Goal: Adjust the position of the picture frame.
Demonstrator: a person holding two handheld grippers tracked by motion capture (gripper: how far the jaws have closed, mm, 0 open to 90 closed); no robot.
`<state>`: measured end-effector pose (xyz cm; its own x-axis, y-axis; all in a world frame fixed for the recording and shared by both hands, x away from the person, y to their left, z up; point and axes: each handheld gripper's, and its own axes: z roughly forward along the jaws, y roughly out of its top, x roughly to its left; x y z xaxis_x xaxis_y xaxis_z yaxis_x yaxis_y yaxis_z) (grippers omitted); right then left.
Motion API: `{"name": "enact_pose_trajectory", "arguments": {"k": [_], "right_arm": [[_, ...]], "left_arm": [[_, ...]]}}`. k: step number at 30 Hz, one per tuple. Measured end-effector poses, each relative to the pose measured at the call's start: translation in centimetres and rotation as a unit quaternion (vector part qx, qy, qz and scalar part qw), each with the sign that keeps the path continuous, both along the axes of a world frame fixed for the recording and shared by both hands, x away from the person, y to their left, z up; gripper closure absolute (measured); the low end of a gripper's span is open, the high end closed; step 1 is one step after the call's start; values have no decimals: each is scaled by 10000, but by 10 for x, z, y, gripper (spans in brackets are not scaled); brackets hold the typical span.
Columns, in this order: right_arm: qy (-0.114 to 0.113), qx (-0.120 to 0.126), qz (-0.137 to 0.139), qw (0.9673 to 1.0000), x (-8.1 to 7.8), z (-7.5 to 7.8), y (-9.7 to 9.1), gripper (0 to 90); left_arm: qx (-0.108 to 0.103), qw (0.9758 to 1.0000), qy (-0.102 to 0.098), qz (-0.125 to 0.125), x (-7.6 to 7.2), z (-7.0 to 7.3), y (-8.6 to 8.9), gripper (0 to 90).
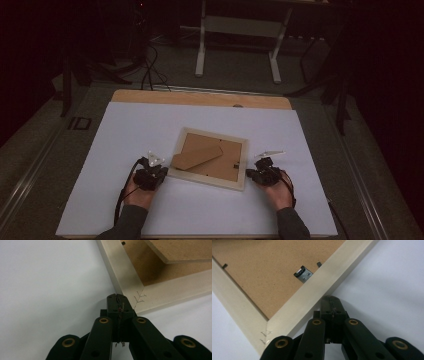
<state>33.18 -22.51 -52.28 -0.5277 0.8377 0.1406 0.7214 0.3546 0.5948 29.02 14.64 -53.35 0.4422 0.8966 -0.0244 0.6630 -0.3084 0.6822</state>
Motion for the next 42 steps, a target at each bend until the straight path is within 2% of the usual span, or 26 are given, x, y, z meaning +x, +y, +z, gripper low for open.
{"name": "enact_pose_trajectory", "arguments": {"k": [4, 7, 9, 14, 22, 31, 36, 38, 42], "right_arm": [[-48, -80, 5, 10000, -2, 0, 3, 900], [92, -58, 78, 9999, -6, 2, 3, 900], [144, -125, 145, 9997, -8, 3, 4, 900], [111, -99, 41, 9999, -1, 3, 6, 900], [46, -98, -28, 9999, 8, 2, 11, 900], [35, 41, 68, 10000, -5, 0, 2, 900], [4, 77, 13, 10000, -12, -1, 0, 900], [23, 40, 99, 9999, -13, 0, 0, 900], [80, 154, 94, 9998, -13, -1, -4, 900]], "left_arm": [[-20, 10000, 28, 9, -2, 0, 0, 900], [-59, 10000, 53, -4, -2, 0, 1, 900], [-60, 10000, 49, -9, -3, 0, 1, 900], [36, 10000, 39, 33, -7, 1, 0, 900], [-102, 9999, 91, 85, -11, 0, 3, 900], [-119, 9999, 98, -52, -13, 0, 0, 900], [-204, 9997, 135, -83, -13, 0, 0, 900], [-265, 9995, 164, -83, -12, 0, 1, 900], [-169, 9997, 125, -119, -14, 0, -1, 900]]}}
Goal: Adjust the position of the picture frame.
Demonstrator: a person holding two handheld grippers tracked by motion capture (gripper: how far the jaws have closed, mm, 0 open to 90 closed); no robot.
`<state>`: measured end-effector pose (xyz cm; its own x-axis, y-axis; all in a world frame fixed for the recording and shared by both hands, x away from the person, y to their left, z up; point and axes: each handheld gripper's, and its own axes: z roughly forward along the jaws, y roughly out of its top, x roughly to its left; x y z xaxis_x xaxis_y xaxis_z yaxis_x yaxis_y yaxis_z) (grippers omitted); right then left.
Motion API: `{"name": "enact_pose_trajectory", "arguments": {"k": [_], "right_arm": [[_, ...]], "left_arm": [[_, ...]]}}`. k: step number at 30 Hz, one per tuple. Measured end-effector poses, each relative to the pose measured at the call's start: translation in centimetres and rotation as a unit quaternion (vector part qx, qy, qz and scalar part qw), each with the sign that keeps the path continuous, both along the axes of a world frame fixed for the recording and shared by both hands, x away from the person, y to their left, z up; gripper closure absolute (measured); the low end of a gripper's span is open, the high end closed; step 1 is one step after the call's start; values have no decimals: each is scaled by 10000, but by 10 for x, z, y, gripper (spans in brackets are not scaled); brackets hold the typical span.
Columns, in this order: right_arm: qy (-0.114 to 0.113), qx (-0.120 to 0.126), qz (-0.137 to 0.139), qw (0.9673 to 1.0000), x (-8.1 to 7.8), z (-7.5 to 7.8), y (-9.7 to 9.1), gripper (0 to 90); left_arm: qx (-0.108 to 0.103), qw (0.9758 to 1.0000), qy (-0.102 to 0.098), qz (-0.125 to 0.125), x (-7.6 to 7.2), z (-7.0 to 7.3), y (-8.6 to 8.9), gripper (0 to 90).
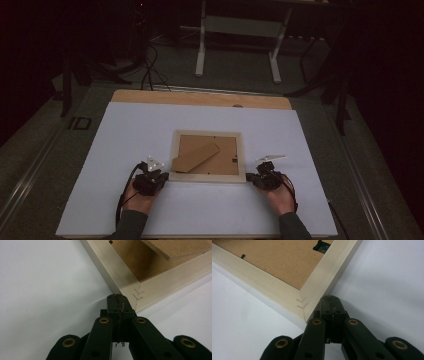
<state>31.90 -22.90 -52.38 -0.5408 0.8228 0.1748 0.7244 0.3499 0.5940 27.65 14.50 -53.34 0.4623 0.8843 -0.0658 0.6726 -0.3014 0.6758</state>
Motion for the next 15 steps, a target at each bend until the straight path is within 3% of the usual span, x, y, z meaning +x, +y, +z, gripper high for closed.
{"name": "enact_pose_trajectory", "arguments": {"k": [4, 7, 9, 12, 15], "right_arm": [[20, -15, 15, 10000, 0, 1, -6, 900], [44, 24, -20, 10000, -1, 1, -12, 900], [66, 64, -6, 10000, -1, 0, -12, 900], [107, 128, 79, 9998, -3, 0, -12, 900], [100, 145, 183, 9997, -6, -1, -8, 900]], "left_arm": [[-83, 9998, 33, -175, -3, 0, -4, 900], [-24, 9998, -11, -196, -6, 0, -8, 900], [-140, 9997, 37, -205, -5, -1, -6, 900], [-153, 9996, 98, -205, -3, 1, 0, 900], [-362, 9986, 47, -370, -2, 5, 8, 900]]}}
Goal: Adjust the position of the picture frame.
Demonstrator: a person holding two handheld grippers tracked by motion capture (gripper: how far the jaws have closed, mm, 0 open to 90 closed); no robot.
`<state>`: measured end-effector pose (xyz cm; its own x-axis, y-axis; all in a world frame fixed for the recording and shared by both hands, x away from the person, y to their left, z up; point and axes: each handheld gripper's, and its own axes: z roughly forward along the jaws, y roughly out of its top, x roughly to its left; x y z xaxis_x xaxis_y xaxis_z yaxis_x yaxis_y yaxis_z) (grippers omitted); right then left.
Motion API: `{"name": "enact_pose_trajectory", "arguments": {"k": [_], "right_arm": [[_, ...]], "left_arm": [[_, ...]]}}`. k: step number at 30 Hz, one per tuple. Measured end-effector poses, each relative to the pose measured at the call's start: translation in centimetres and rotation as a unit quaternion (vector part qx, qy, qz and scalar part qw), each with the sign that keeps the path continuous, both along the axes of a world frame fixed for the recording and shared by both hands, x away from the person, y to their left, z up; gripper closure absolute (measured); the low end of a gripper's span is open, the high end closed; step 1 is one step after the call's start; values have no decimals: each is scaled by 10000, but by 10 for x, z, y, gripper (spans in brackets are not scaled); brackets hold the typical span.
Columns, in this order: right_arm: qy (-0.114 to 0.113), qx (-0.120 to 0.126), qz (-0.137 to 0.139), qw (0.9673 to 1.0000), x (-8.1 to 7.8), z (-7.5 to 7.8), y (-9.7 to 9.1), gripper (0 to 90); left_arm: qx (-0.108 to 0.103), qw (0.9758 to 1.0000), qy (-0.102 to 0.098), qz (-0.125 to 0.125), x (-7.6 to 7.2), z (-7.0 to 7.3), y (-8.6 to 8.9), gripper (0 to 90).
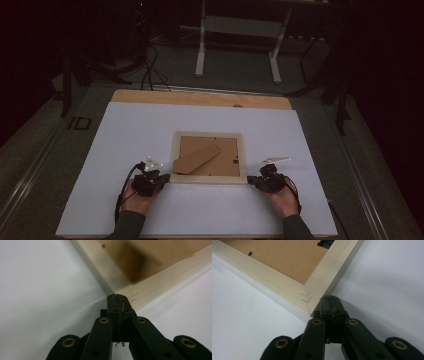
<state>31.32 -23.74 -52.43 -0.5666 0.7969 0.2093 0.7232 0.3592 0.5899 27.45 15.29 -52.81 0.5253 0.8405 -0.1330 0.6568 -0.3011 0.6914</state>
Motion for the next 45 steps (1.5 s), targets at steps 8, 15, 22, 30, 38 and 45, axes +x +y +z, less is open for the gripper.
{"name": "enact_pose_trajectory", "arguments": {"k": [8, 15, 22, 30, 38, 45], "right_arm": [[67, 99, 120, 9999, -1, -1, 3, 900], [52, 97, 133, 9999, -1, -1, 5, 900], [33, 91, 61, 9999, 1, -1, -3, 900], [25, 61, 89, 9999, 1, -1, -3, 900], [-113, 11, 66, 9999, 2, -1, -2, 900], [-239, -100, 27, 9997, 2, 0, -3, 868]], "left_arm": [[59, 10000, -43, 20, 2, 0, 4, 900], [200, 9997, 87, 134, 5, -4, 4, 900], [182, 9998, 96, -41, 2, -3, -2, 900], [60, 9999, 149, -6, 3, -4, 0, 900], [-31, 9997, 214, -88, 5, -4, 3, 895], [-222, 9994, 232, -95, 7, -2, 8, 825]]}}
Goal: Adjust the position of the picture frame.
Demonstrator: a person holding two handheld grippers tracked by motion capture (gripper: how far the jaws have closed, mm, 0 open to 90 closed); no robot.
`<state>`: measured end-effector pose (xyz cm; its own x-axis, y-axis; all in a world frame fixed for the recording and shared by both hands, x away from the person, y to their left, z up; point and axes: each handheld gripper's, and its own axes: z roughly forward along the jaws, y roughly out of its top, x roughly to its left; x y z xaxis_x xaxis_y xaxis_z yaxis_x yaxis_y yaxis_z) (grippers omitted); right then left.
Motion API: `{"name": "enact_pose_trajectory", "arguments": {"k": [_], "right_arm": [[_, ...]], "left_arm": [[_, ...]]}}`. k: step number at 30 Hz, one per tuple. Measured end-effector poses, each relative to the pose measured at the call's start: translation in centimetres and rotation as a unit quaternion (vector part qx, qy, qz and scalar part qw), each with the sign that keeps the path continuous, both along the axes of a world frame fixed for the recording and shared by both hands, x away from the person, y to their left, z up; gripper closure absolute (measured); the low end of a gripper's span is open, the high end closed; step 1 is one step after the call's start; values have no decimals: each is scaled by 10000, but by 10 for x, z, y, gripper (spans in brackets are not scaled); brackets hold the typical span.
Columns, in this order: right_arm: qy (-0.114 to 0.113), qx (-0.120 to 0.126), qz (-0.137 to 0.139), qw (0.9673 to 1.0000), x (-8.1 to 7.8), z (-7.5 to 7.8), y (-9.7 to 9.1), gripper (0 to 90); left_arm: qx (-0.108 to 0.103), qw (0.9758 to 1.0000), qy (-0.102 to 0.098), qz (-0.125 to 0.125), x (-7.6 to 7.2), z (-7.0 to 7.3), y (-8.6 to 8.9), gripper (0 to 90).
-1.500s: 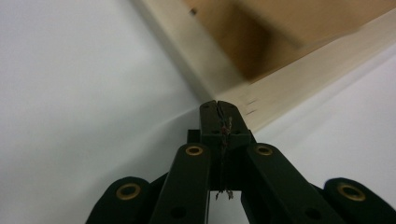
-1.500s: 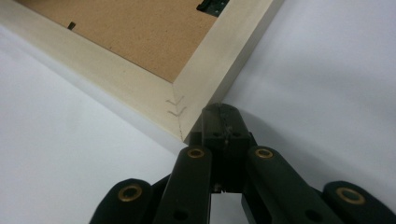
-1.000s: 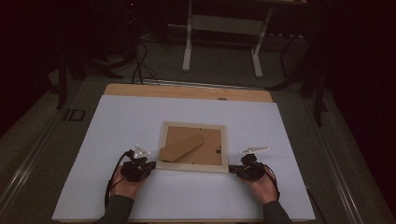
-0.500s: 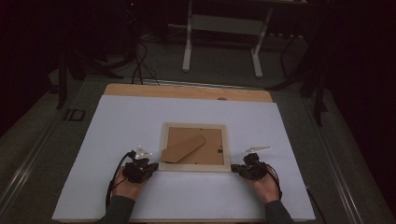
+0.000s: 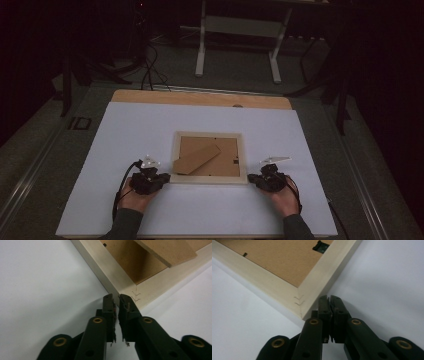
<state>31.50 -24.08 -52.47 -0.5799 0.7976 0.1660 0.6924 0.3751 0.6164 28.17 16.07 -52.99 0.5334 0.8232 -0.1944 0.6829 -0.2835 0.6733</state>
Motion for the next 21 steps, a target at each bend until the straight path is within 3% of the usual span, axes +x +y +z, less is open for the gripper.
{"name": "enact_pose_trajectory", "arguments": {"k": [8, 12, 21], "right_arm": [[-205, -14, -106, 9997, -1, 5, -6, 846], [-282, -90, -178, 9994, -1, 6, -8, 810], [-342, -160, -165, 9991, -1, 7, -7, 789]], "left_arm": [[-101, 9996, -103, 230, 3, 4, 8, 761], [24, 9990, -317, 301, 1, 10, 9, 718], [49, 9976, -426, 535, 1, 14, 13, 625]]}}
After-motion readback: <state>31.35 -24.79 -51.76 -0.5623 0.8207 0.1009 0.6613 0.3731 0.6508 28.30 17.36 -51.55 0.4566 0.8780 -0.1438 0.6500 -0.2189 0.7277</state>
